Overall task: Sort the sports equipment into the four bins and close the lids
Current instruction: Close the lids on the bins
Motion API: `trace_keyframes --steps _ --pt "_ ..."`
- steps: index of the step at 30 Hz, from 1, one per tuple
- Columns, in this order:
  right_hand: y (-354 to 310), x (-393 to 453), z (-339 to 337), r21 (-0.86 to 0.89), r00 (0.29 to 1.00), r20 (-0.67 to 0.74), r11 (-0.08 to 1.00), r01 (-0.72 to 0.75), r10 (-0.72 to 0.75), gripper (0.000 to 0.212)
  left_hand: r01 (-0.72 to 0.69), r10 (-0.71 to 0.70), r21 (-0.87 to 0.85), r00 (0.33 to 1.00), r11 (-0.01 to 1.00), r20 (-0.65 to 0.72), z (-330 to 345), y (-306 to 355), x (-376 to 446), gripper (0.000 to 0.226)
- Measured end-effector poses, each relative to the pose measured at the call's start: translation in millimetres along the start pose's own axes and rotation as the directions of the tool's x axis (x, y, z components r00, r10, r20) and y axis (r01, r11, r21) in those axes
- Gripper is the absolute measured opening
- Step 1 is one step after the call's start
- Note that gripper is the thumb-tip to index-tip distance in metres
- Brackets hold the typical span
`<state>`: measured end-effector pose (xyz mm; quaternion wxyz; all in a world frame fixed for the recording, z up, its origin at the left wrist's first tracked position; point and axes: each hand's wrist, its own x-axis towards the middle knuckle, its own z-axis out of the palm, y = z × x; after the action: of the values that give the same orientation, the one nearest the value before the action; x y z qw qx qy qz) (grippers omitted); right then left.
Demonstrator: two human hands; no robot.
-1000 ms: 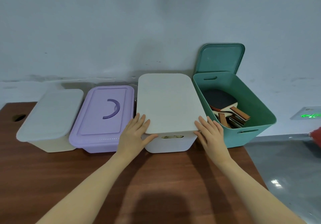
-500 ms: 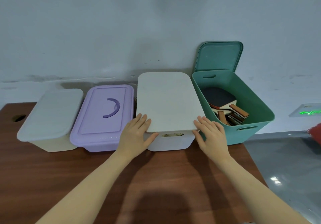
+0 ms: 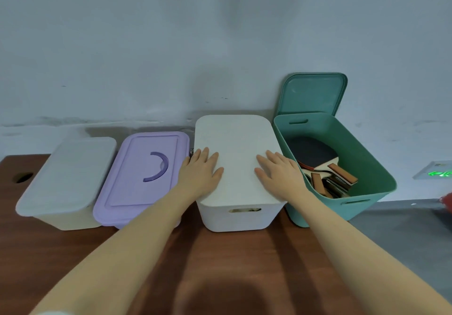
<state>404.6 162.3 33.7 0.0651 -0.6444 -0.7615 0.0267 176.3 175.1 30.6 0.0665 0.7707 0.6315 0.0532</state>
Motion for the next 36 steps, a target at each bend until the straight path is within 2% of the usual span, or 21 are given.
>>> trace_keyframes --steps 5,9,15,18,25,31,36 --pt "6 41 0 0.018 0.996 0.092 1.0 -0.015 0.013 0.057 0.059 -0.058 -0.024 0.997 0.998 0.051 -3 -7 41 0.059" --pt "14 72 1 -0.034 0.991 0.135 0.999 0.015 -0.01 0.061 0.08 -0.079 -0.015 0.995 0.997 0.067 -6 -16 71 0.062" --pt "11 116 6 0.001 0.986 0.168 1.0 -0.025 0.025 0.063 0.107 -0.107 -0.005 0.993 0.994 0.046 3 -24 97 0.066" --pt "8 124 11 -0.027 0.989 0.145 0.999 -0.024 0.027 0.062 0.105 -0.105 -0.029 0.994 0.994 -0.007 11 -24 99 0.067" --pt "1 122 14 -0.047 0.991 0.122 0.998 -0.048 0.054 0.061 0.073 -0.073 -0.01 0.997 0.997 -0.014 10 -33 107 0.069" --pt "-1 122 10 -0.024 0.987 0.149 0.998 -0.061 0.064 0.061 0.074 -0.075 -0.034 0.997 0.997 -0.034 11 -33 105 0.069" --pt "3 121 5 0.039 0.979 0.196 0.998 -0.057 0.048 0.057 0.055 -0.055 -0.01 0.998 0.998 0.007 -4 -32 105 0.065"
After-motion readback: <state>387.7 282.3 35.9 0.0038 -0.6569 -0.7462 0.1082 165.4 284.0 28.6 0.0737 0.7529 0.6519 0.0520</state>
